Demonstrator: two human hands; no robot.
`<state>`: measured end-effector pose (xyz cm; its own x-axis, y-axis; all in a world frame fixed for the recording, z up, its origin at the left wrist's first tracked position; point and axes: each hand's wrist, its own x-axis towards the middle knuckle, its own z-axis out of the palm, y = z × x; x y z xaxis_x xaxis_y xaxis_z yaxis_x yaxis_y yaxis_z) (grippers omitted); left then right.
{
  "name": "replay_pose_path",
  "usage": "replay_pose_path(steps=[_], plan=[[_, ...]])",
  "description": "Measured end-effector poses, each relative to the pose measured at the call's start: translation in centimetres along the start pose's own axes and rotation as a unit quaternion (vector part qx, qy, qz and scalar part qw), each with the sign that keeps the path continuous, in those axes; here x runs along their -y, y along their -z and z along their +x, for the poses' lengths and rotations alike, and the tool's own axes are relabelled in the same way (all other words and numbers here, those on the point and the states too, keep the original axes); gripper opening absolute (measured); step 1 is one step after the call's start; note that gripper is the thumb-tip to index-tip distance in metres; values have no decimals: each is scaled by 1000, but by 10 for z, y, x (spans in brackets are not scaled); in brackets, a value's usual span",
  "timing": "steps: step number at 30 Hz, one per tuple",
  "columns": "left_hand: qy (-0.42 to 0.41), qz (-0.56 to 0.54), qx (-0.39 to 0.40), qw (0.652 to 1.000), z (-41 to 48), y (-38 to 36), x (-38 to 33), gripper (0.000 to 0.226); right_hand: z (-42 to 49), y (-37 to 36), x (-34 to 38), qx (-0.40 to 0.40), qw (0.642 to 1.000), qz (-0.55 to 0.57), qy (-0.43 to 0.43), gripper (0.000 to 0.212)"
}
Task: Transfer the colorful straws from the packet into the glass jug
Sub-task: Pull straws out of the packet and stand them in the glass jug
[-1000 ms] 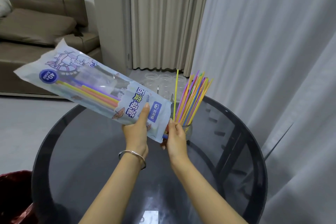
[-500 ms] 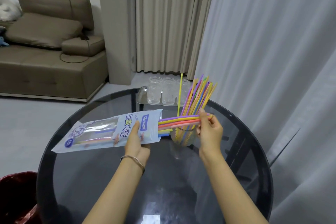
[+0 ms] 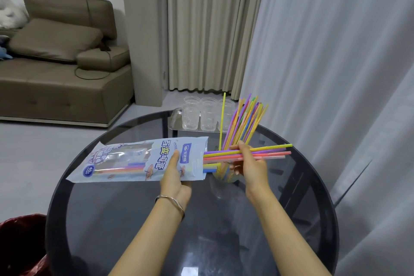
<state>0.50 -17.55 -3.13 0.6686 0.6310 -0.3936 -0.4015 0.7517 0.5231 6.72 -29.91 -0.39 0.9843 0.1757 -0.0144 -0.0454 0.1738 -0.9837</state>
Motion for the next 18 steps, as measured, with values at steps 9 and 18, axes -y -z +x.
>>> replay_pose_path(steps=[9,18], plan=[[-6,-29,-8,1000,2,1,-7,36,6,2,-2,-1,1000,-13,-8,39],[-13,-5,-18,1000,3,-3,-1,40,13,-2,-12,-12,998,22,-51,31]])
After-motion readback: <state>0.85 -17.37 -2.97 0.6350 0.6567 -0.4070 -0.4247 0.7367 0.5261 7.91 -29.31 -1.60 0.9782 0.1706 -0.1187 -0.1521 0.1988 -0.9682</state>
